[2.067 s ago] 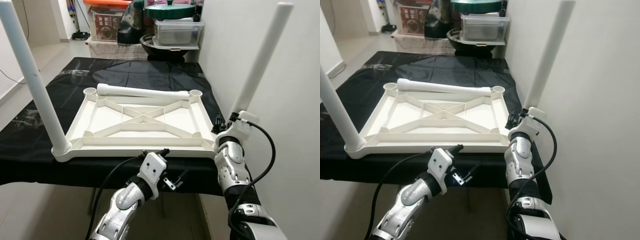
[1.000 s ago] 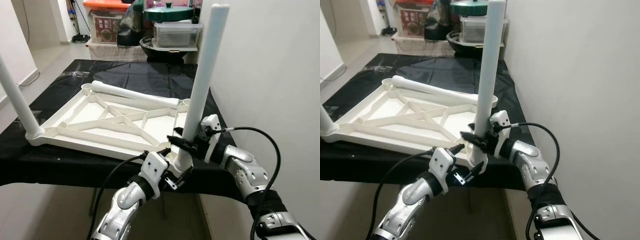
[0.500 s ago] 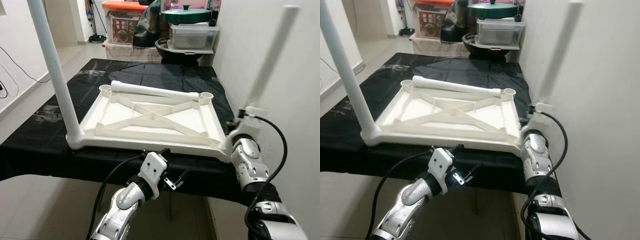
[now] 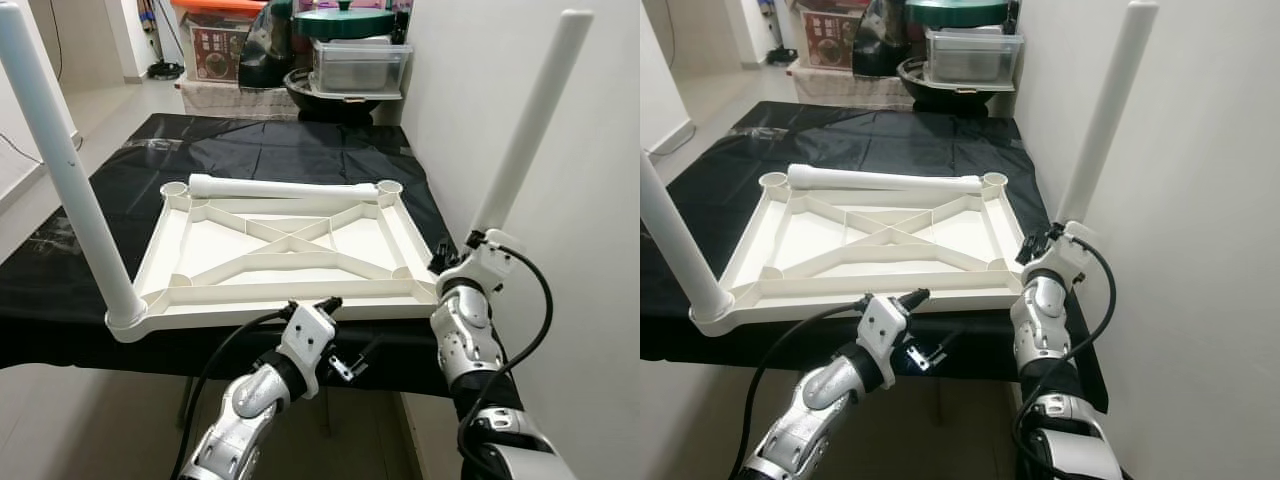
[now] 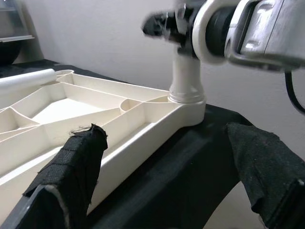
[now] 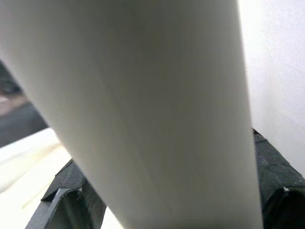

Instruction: Building children table

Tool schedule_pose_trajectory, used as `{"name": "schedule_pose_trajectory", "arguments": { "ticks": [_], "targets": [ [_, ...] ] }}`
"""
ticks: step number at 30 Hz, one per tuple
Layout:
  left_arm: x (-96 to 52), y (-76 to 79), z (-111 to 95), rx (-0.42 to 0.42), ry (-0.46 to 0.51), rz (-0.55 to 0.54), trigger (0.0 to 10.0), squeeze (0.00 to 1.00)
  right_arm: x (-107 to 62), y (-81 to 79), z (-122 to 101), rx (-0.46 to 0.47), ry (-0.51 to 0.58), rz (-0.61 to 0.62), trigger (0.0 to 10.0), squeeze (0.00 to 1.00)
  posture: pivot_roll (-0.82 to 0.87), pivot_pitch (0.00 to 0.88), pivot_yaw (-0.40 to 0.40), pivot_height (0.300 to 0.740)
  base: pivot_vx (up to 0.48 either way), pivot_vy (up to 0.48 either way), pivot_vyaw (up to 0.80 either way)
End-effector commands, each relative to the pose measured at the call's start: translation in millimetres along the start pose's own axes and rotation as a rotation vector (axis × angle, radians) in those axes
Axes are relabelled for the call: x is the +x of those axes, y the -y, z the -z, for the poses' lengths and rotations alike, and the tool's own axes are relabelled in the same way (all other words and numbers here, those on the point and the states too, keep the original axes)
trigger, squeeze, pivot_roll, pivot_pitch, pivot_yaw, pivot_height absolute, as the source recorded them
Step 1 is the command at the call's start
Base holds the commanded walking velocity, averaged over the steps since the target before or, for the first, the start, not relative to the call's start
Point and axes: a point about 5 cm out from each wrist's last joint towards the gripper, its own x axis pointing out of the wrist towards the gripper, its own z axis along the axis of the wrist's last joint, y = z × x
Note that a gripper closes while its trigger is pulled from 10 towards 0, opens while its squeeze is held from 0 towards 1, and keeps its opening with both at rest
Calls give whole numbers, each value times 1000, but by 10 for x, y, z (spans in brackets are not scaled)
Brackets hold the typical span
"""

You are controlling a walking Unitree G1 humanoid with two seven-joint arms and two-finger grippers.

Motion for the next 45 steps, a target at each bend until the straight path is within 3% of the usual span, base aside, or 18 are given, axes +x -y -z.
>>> {"name": "schedule_pose_trajectory", "arguments": {
  "ticks": [1, 2, 4, 10, 12, 13, 17, 25, 26, 28, 33, 35, 37, 38, 39, 42, 43, 45],
  "targets": [
    [-2, 14, 21, 9, -12, 9, 10000, 0, 17, -178, -114, 14, 10, -283, 10000, 0, 90, 0, -64, 740, 0, 0, 0],
    [-2, 14, 21, 9, -12, 9, 10000, 0, 17, -178, -114, 14, 10, -283, 10000, 0, 90, 0, -64, 740, 0, 0, 0],
    [-3, 22, 22, 7, -11, 11, 10000, 0, -32, -194, -146, 13, -48, -553, 10000, 0, 90, 0, -64, 740, 0, 0, 0],
    [-3, 26, 22, 7, -11, 12, 10000, 0, -87, -207, -140, -1, -79, -686, 10000, 0, 90, 0, -64, 740, 0, 0, 0],
    [-4, 26, 21, 7, -10, 11, 10000, 0, -265, -254, -104, -61, -174, -972, 10000, 0, 91, 0, -68, 740, 0, 0, 0],
    [-4, 26, 21, 7, -10, 11, 10000, 0, -265, -254, -104, -61, -174, -972, 10000, 0, 91, 0, -68, 740, 0, 0, 0],
    [-6, 24, 18, 9, -10, 11, 10000, 0, -487, -332, -80, -52, -290, -1290, 10000, 0, 98, 0, -68, 740, 0, 0, 0],
    [-5, 21, 12, 10, -9, 12, 10000, 0, -528, -404, -78, -64, -336, -1405, 10000, 0, 100, 0, -70, 740, 0, 0, 0],
    [-5, 22, 10, 11, -9, 12, 10000, 0, -515, -420, -61, -77, -340, -1397, 0, 0, 101, 0, -71, 740, 0, 0, 0],
    [-5, 21, 7, 11, -8, 11, 10000, 0, -508, -427, -45, -81, -352, -1389, 0, 0, 101, 0, -71, 740, 0, 0, 0],
    [-5, 18, 4, 9, -9, 12, 10000, 0, -392, -465, 16, -124, -309, -1233, 0, 0, 99, 0, -70, 740, 0, 0, 0],
    [-4, 16, 1, 9, -9, 13, 10000, 0, -225, -486, 13, -117, -253, -993, 0, 0, 99, 0, -70, 740, 0, 0, 0],
    [-4, 16, 1, 9, -9, 13, 10000, 0, -225, -486, 13, -117, -253, -993, 0, 0, 99, 0, -70, 740, 0, 0, 0],
    [-3, 13, 0, 8, -10, 14, 10000, 0, -28, -418, -14, -74, -214, -680, 0, 0, 95, 0, -67, 740, 0, 0, 0],
    [-3, 13, 0, 8, -10, 14, 10000, 0, -28, -418, -14, -74, -214, -680, 0, 0, 95, 0, -67, 740, 0, 0, 0],
    [-4, 10, 1, 9, -11, 15, 10000, 0, 121, -234, -53, -9, -153, -229, 0, 0, 95, 0, -67, 740, 0, 0, 0],
    [-4, 10, 1, 9, -11, 15, 10000, 0, 121, -234, -53, -9, -153, -229, 0, 0, 95, 0, -67, 740, 0, 0, 0],
    [-4, 10, 2, 10, -12, 15, 10000, 0, 121, -129, -50, -18, -133, -39, 0, 0, 95, 0, -67, 740, 0, 0, 0]
  ]
}}
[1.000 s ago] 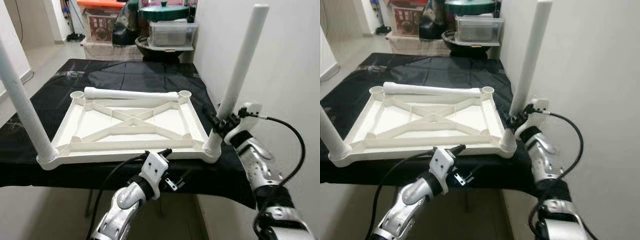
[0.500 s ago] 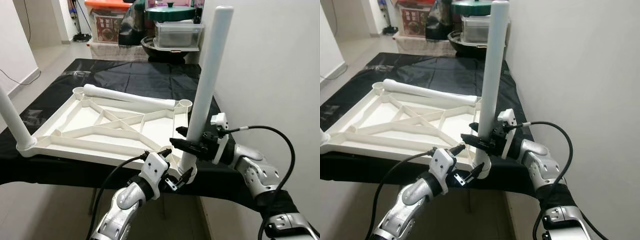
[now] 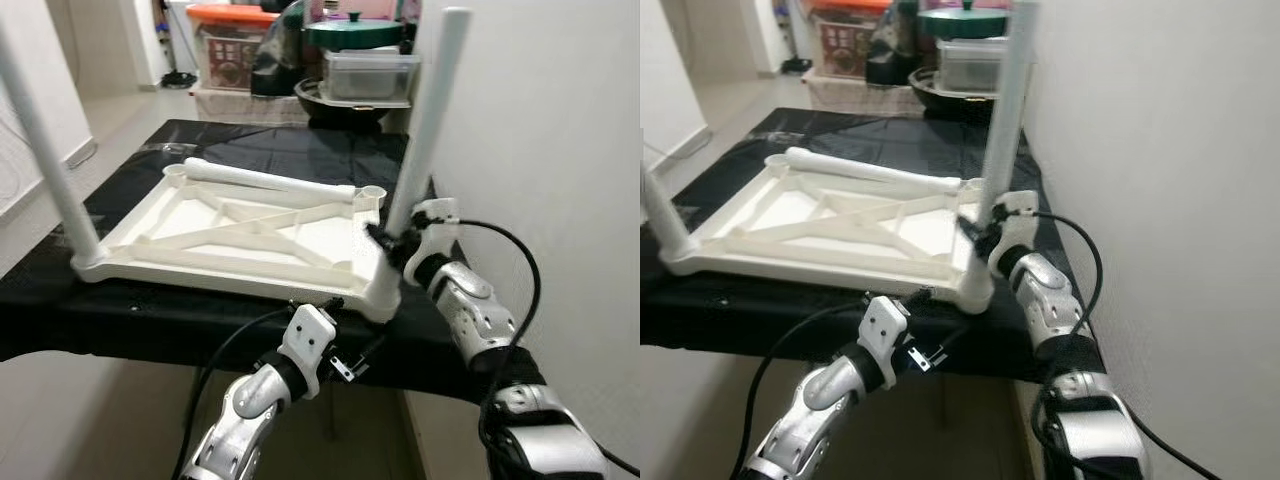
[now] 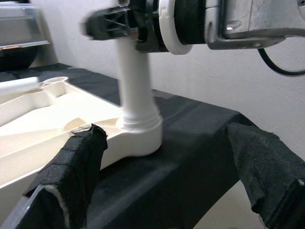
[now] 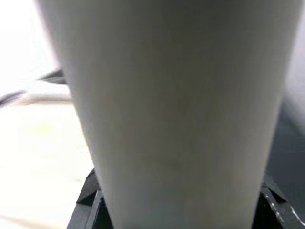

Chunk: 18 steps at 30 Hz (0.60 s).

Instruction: Building children table

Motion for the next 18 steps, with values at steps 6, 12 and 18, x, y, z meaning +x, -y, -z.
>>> {"name": "schedule_pose_trajectory", "arguments": {
  "ticks": [6, 12, 18],
  "targets": [
    [-4, 4, 3, 10, -11, 9, 10000, 0, -71, 200, 99, 146, -1, 371, 0, 0, 96, 0, -65, 740, 0, 0, 0],
    [-4, 1, 0, 12, -13, 8, 10000, 0, -44, -18, 183, 146, -10, 358, 10000, 0, 97, 0, -66, 740, 0, 0, 0],
    [-3, -4, 2, 11, -15, 10, 10000, 0, -22, -89, 78, 154, 87, 187, 10000, 0, 93, 0, -62, 740, 0, 0, 0]
  ]
}}
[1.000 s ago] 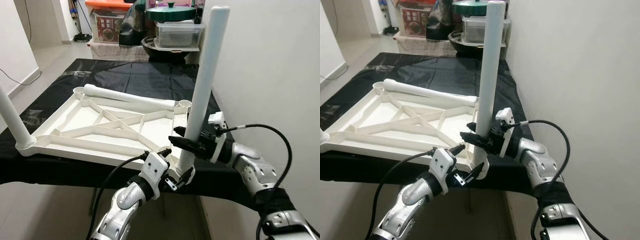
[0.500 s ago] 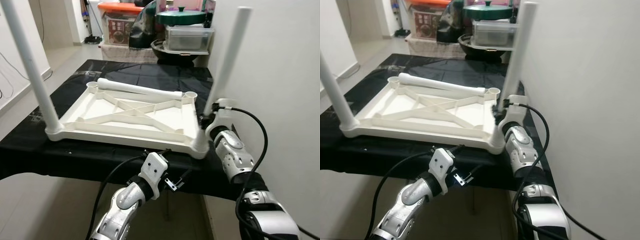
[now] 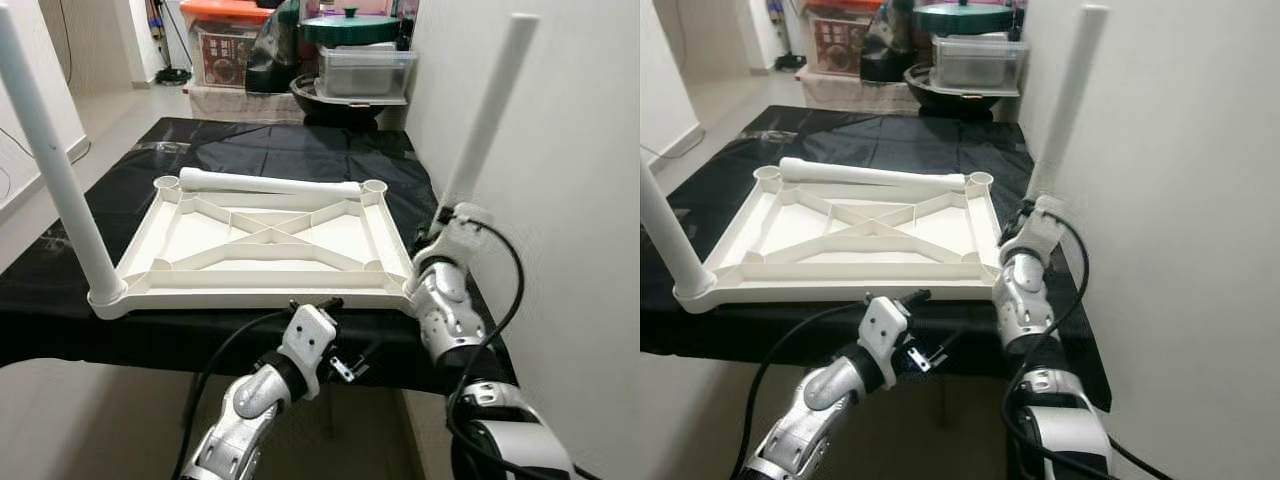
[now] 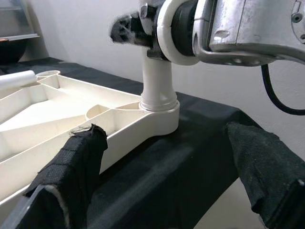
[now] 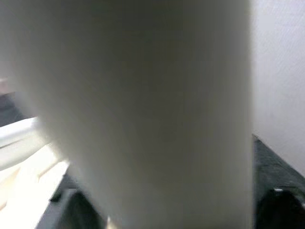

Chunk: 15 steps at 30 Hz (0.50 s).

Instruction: Building children table

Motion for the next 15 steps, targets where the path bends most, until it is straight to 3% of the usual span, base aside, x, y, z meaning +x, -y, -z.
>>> {"name": "schedule_pose_trajectory", "arguments": {
  "ticks": [1, 2, 4, 7, 9, 10, 11, 15],
  "targets": [
    [-1, 3, -5, 12, -7, 11, 10000, 0, 4, -7, -50, 21, 35, -52, 10000, 0, 93, 0, -62, 740, 0, 0, 0],
    [-1, 3, -5, 12, -7, 11, 10000, 0, 4, -7, -50, 21, 35, -52, 10000, 0, 93, 0, -62, 740, 0, 0, 0],
    [0, 8, -1, 12, -8, 12, 10000, 0, 1, -4, -127, 31, 67, -222, 10000, 0, 91, 0, -64, 740, 0, 0, 0],
    [1, 12, 1, 12, -8, 13, 10000, 0, -4, 15, -153, 25, 68, -298, 10000, 0, 91, 0, -64, 740, 0, 0, 0],
    [4, 23, 7, 12, -7, 15, 10000, 0, -50, 38, -167, -8, 15, -533, 10000, 0, 89, 0, -67, 740, 0, 0, 0],
    [5, 31, 11, 12, -7, 17, 10000, 0, -123, 41, -157, -35, -39, -715, 10000, 0, 91, 0, -71, 740, 0, 0, 0],
    [5, 31, 11, 12, -7, 17, 10000, 0, -123, 41, -157, -35, -39, -715, 10000, 0, 91, 0, -71, 740, 0, 0, 0],
    [3, 36, 19, 14, -8, 19, 10000, 0, -236, 40, -128, -81, -110, -919, 10000, 0, 97, 0, -77, 740, 0, 0, 0]
  ]
}}
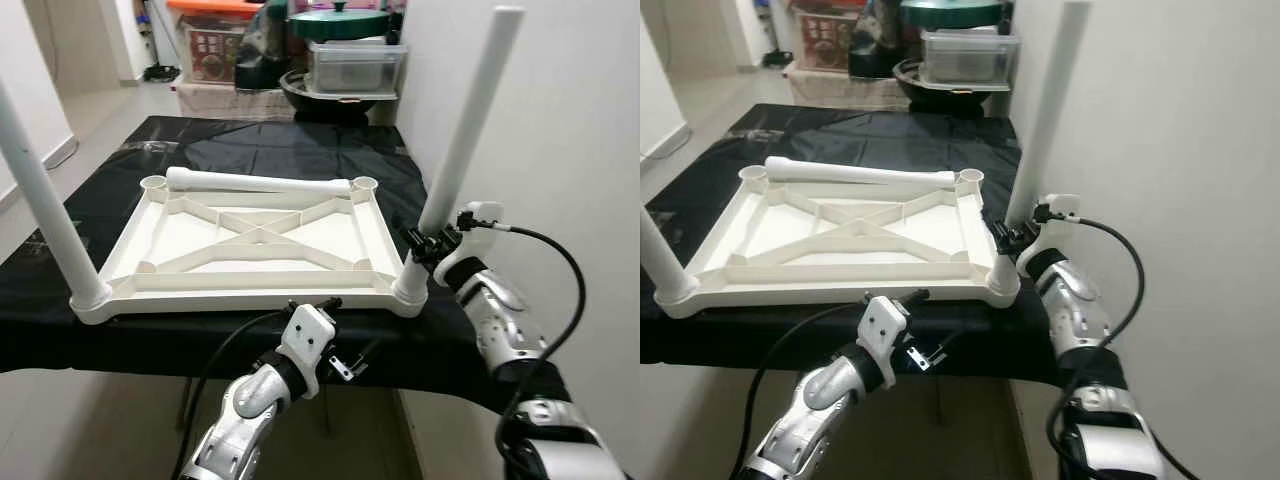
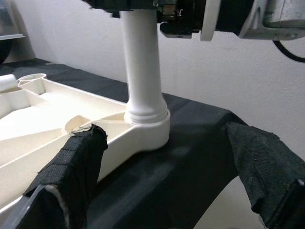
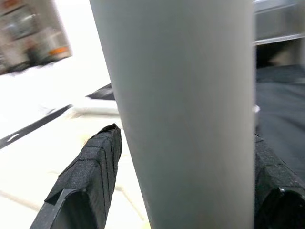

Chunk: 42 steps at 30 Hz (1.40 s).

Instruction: Building children table

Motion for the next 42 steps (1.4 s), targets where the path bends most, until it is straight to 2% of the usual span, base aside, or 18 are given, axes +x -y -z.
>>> {"name": "schedule_pose_trajectory", "arguments": {
  "ticks": [1, 2, 3, 6, 11, 12, 13, 14, 19, 23, 26, 27, 28, 30, 31, 33, 37, 42],
  "targets": [
    [-8, 14, 20, 14, -10, 11, 10000, 0, 59, -166, 85, 19, -41, -122, 10000, 0, 97, 0, -77, 740, 0, 0, 0],
    [-11, 19, 25, 15, -10, 11, 10000, 0, 10, -225, 109, 0, -83, -238, 10000, 0, 101, 0, -78, 740, 0, 0, 0],
    [-11, 19, 25, 15, -10, 11, 10000, 0, 10, -225, 109, 0, -83, -238, 10000, 0, 101, 0, -78, 740, 0, 0, 0],
    [-16, 27, 32, 16, -10, 11, 10000, 0, -65, -320, 122, -13, -157, -458, 10000, 0, 101, 0, -81, 740, 0, 0, 0],
    [-23, 32, 35, 16, -10, 13, 10000, 0, -85, -360, 65, -5, -165, -574, 10000, 0, 104, 0, -83, 740, 0, 0, 0],
    [-25, 32, 35, 16, -10, 14, 10000, 0, -96, -378, 54, -12, -174, -607, 6314, 0, 104, 0, -83, 740, 0, 0, 0],
    [-25, 31, 36, 16, -10, 14, 10000, 0, -88, -379, 76, -33, -192, -601, 588, 0, 104, 0, -83, 740, 0, 0, 0],
    [-25, 31, 35, 15, -10, 15, 10000, 0, -75, -369, 101, -52, -210, -582, 0, 0, 105, 0, -85, 740, 0, 0, 0],
    [-27, 32, 38, 13, -11, 13, 10000, 0, -19, -302, 149, -99, -214, -476, 0, 0, 105, 0, -83, 740, 0, 0, 0],
    [-26, 31, 35, 13, -10, 11, 10000, 0, 62, -171, 157, -103, -177, -244, 0, 0, 105, 0, -85, 740, 0, 0, 0],
    [-28, 33, 34, 13, -11, 13, 10000, 0, 121, 117, 204, -44, -175, 261, 0, 0, 98, 0, -78, 740, 0, 0, 0],
    [-29, 32, 33, 13, -11, 14, 10000, 0, 108, 172, 217, -34, -176, 364, 0, 0, 98, 0, -78, 740, 0, 0, 0],
    [-29, 32, 33, 13, -11, 14, 10000, 0, 108, 172, 217, -34, -176, 364, 0, 0, 98, 0, -78, 740, 0, 0, 0],
    [-29, 32, 33, 14, -11, 16, 10000, 0, 4, 327, 212, 28, -120, 659, 0, 0, 98, 0, -78, 740, 0, 0, 0],
    [-29, 32, 33, 14, -11, 16, 10000, 0, 4, 327, 212, 28, -120, 659, 0, 0, 98, 0, -78, 740, 0, 0, 0],
    [-29, 34, 33, 15, -11, 16, 10000, 0, -88, 390, 209, 78, -60, 877, 0, 0, 98, 0, -78, 740, 0, 0, 0],
    [-29, 33, 33, 17, -12, 16, 10000, 0, -62, 298, 265, 150, -16, 998, 0, 0, 98, 0, -78, 740, 0, 0, 0],
    [-26, 32, 27, 18, -11, 17, 10000, 0, -4, 226, 280, 143, -8, 1068, 0, 0, 102, 0, -77, 740, 0, 0, 0]
  ]
}}
